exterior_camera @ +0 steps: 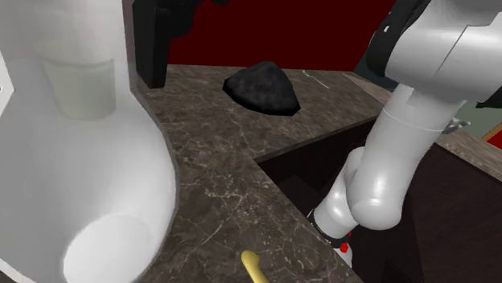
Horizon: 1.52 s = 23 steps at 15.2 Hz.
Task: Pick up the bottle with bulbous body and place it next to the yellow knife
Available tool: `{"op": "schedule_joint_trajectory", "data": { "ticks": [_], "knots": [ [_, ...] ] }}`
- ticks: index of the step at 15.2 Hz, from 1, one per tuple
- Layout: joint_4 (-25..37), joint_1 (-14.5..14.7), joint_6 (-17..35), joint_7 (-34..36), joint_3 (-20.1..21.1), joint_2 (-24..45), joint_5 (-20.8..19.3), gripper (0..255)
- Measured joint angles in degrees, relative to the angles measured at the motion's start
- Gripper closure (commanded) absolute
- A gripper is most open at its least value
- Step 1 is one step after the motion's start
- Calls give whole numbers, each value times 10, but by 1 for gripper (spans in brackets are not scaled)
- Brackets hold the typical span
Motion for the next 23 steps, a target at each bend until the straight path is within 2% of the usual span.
{"op": "schedule_joint_trajectory", "data": {
  "ticks": [1, 2, 3, 6, 11, 15, 17, 22, 23],
  "knots": [
    [32, 43, -15, 24, 1, 36, -37, 255],
    [86, 111, -42, 49, -7, 85, -85, 255],
    [95, 134, -46, 61, -11, 98, -102, 255],
    [51, 112, -14, 70, -4, 87, -86, 255],
    [-43, 41, 51, 65, 13, 43, -37, 255],
    [-104, 0, 98, 56, 20, 12, -6, 255],
    [-121, -11, 111, 53, 21, 3, 4, 255],
    [-126, -15, 116, 52, 21, 0, 7, 255],
    [-126, -15, 116, 52, 21, 0, 7, 0]
  ]
}}
